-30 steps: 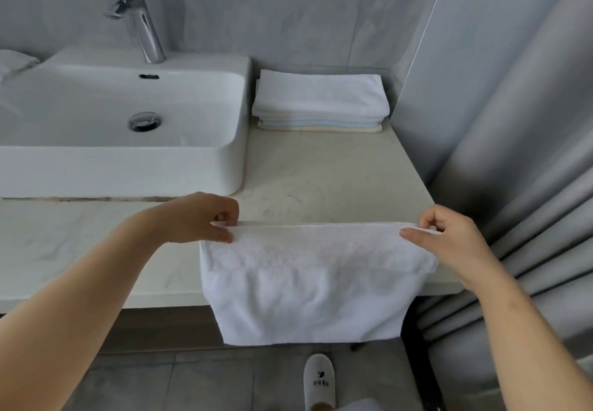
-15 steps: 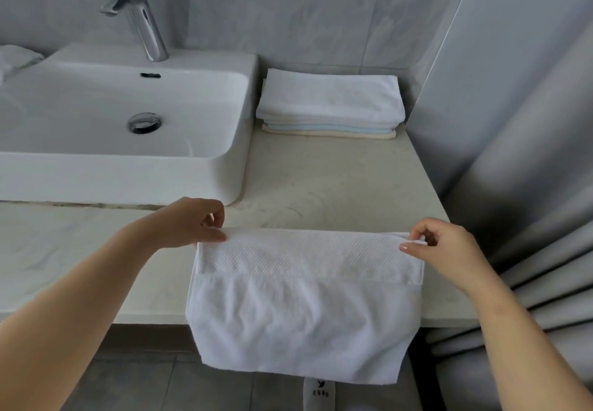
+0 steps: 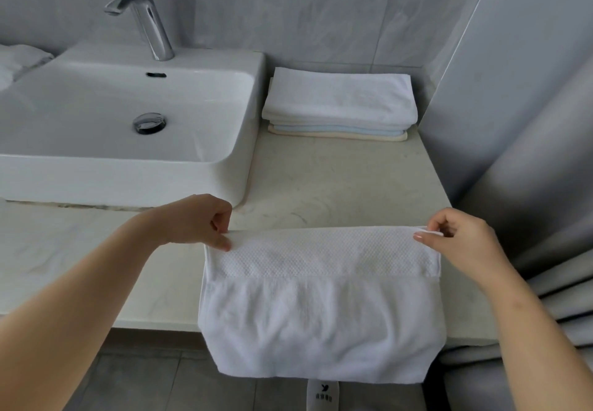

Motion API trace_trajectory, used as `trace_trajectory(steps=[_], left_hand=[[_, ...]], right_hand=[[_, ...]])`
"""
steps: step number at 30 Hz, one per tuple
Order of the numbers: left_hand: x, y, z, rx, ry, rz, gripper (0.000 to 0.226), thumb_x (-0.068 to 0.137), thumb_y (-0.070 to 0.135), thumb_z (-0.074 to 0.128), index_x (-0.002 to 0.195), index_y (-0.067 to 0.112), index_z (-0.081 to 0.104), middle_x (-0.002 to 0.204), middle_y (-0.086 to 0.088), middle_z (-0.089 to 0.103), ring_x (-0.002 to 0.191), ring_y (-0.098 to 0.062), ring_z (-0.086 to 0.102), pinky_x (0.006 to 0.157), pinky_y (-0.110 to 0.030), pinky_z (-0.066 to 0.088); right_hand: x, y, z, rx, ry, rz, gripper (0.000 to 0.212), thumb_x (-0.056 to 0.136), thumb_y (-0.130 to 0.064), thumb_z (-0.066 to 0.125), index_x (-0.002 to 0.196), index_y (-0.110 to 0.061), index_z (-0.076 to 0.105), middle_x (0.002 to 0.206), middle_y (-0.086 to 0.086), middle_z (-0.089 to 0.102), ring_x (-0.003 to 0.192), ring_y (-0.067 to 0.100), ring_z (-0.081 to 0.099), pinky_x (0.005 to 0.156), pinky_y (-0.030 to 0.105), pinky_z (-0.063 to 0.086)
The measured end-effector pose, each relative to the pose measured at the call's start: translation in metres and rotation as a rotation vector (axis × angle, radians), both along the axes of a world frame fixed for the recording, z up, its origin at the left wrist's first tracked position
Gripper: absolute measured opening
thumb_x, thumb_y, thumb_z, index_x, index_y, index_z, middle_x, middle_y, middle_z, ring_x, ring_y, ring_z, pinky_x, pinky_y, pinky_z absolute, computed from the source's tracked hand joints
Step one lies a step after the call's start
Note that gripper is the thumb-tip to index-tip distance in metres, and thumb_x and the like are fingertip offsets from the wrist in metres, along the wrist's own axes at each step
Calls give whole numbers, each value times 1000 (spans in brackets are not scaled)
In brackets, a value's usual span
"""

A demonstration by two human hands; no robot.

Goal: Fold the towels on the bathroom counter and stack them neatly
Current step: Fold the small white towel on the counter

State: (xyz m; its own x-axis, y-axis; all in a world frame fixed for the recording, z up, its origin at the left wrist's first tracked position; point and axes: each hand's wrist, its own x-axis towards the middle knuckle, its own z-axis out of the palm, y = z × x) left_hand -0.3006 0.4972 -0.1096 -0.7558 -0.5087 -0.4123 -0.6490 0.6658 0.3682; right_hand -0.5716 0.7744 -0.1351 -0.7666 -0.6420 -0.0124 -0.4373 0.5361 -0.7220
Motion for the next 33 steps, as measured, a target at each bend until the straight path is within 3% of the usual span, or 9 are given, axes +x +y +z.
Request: trace_trajectory(steps=[4, 7, 12, 15, 21, 25, 28, 31, 33], left_hand=[[-10, 1, 7, 24, 99, 6, 32, 74, 16, 75, 69, 21, 43, 66, 7, 43, 58, -9, 36, 54, -19, 31], [-20, 4, 13, 22, 115, 0, 24, 80, 21, 72, 90, 31, 52, 70, 8, 46, 59, -6, 41, 55, -14, 33], [-45, 8, 20, -214, 72, -46, 11, 87, 26, 63, 95, 19, 61, 71, 11, 45, 63, -2, 42, 53, -15, 28], [-58, 8, 23, -296, 135, 8, 10, 86, 25, 63, 90, 16, 61, 74, 9, 47, 74, -13, 48, 57, -21, 32], [-85, 2, 28, -508, 211, 111, 23, 90, 32, 56, 108, 19, 63, 107, -4, 56, 108, -25, 47, 75, -29, 35], [-98, -5, 25, -551, 196, 204, 18, 92, 30, 53, 105, 21, 62, 107, -3, 57, 103, -25, 50, 73, -30, 36], [-109, -10, 23, -472, 240, 309, 12, 90, 25, 51, 98, 19, 59, 96, -6, 62, 86, -25, 57, 66, -29, 38], [-122, -13, 21, -177, 406, 469, 8, 93, 17, 47, 99, 13, 52, 76, -9, 64, 61, -23, 65, 61, -30, 54], [-131, -15, 20, 33, 522, 628, 11, 95, 14, 44, 105, 12, 48, 74, -11, 64, 63, -26, 69, 64, -36, 59]], right_hand=[[-11, -2, 1, -39, 0, -24, 23, 75, -9, 76, 66, -16, 56, 66, 1, 62, 71, 21, 58, 68, 31, 44], [-19, -3, 3, -65, 5, -21, 21, 78, -7, 72, 70, -18, 57, 76, 2, 65, 79, 24, 61, 75, 35, 48], [-31, -8, 11, -146, -19, -51, 23, 81, -5, 70, 96, -21, 63, 92, 2, 65, 88, 21, 59, 84, 33, 46], [-40, -9, 16, -128, 51, -84, 23, 80, -9, 71, 102, -17, 67, 93, 3, 65, 84, 19, 57, 79, 30, 44], [-59, -21, 23, -178, 103, -140, 19, 82, -6, 68, 100, -11, 69, 91, 2, 64, 83, 17, 59, 74, 24, 43], [-73, -35, 20, -245, 47, -179, 15, 86, -3, 62, 91, -16, 63, 87, 0, 61, 45, 8, 57, 48, 21, 43], [-84, -47, 16, -286, -10, -208, 12, 88, -2, 58, 87, -14, 60, 81, 0, 60, 50, 14, 62, 50, 25, 44], [-91, -57, 16, -337, -29, -221, 13, 90, -1, 55, 88, -13, 59, 80, 1, 58, 59, 18, 64, 58, 27, 51], [-95, -64, 19, -351, -16, -213, 12, 91, -2, 53, 89, -12, 58, 79, -3, 56, 62, 15, 63, 62, 26, 53]])
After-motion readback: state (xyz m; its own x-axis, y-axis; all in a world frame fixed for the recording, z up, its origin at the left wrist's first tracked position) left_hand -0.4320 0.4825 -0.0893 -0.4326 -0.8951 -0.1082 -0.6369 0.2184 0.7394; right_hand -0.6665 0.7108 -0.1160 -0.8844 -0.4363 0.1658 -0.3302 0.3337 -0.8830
